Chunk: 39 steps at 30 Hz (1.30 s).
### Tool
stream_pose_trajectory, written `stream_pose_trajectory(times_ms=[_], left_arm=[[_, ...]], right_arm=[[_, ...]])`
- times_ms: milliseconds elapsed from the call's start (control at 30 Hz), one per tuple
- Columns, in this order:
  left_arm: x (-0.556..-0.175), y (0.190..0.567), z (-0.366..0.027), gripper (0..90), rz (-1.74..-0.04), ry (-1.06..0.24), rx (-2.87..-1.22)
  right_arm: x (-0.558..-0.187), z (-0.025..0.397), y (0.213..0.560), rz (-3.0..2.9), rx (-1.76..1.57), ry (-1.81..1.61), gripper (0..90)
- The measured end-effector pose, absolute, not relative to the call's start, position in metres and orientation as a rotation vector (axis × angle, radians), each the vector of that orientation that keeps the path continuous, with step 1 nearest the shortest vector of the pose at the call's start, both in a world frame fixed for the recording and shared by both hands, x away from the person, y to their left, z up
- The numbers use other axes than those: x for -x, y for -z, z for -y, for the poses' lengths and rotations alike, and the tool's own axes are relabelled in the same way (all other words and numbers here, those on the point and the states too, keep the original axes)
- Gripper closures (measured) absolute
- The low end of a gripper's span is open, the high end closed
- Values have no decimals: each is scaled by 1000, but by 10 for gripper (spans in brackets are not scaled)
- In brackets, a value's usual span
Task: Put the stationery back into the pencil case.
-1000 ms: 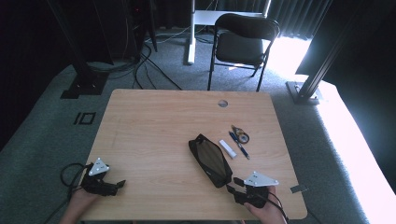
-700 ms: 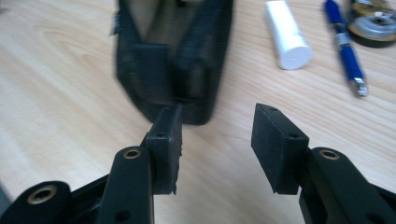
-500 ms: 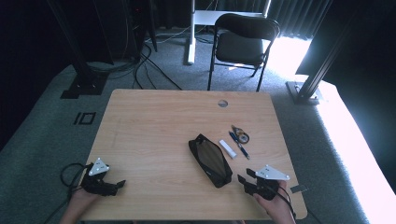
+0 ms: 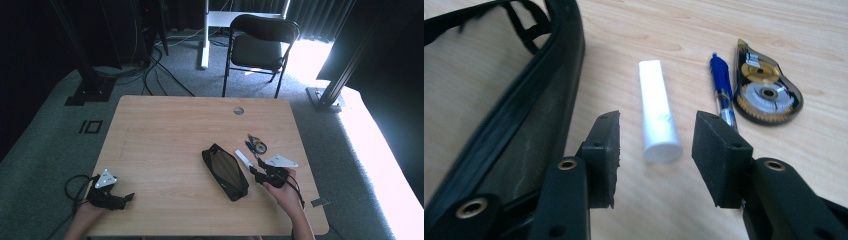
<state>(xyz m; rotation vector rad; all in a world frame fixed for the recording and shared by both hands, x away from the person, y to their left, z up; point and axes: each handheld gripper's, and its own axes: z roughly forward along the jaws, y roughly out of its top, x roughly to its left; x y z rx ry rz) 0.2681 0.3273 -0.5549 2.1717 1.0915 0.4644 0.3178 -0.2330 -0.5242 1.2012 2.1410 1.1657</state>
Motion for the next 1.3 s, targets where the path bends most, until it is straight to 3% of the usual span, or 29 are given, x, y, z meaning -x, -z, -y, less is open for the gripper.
stream_pose_trajectory(times_ms=[733, 1067, 1300], left_arm=[[-268, 555, -327, 11, -1092, -464, -2172], [-268, 555, -327, 11, -1092, -464, -2172], [-268, 555, -327, 11, -1092, -464, -2172]], right_arm=[[-381, 199, 534, -2289, -1166, -1023, 532], [-386, 195, 547, -2307, -1172, -972, 580], [-385, 193, 549, -2312, -1190, -975, 660]])
